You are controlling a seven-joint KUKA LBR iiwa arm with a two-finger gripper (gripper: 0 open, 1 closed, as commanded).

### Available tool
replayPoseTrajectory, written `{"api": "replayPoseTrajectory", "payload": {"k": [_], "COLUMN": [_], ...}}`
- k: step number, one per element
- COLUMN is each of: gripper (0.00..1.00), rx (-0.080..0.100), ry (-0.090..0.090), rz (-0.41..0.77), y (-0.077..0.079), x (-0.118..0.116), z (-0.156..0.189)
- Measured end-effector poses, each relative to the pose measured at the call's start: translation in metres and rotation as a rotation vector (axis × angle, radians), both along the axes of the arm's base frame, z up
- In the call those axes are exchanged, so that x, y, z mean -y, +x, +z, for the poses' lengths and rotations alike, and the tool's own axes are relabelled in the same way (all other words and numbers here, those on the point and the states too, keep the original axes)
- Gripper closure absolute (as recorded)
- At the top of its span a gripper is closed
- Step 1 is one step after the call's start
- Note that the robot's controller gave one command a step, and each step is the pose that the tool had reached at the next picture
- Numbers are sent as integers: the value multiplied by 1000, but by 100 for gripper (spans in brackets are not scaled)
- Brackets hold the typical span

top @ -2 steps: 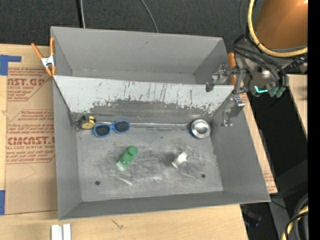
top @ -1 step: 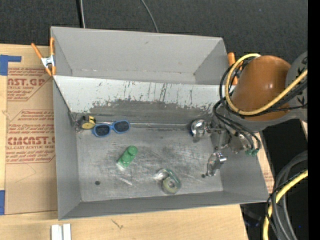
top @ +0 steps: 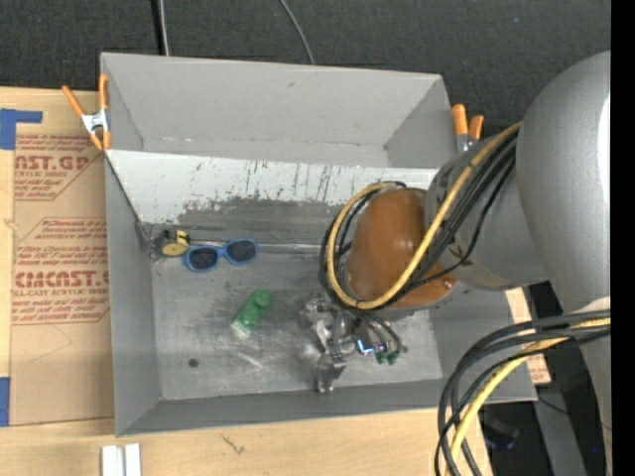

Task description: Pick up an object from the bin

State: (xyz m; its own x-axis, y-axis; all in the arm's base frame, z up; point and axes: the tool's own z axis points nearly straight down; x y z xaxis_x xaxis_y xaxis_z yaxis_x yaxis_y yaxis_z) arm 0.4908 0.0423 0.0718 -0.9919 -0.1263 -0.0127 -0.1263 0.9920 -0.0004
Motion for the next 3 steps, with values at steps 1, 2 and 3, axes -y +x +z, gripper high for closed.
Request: {"api": "replayPoseTrajectory", "payload": {"k": [1,2,3], "gripper": [0,0,0], "rx": [0,-9,16], "ry": [-3,-5,-10], "rz": [243,332,322], "y": [3,1,-3], "x": [69,126,102], "z": [1,10,2]}}
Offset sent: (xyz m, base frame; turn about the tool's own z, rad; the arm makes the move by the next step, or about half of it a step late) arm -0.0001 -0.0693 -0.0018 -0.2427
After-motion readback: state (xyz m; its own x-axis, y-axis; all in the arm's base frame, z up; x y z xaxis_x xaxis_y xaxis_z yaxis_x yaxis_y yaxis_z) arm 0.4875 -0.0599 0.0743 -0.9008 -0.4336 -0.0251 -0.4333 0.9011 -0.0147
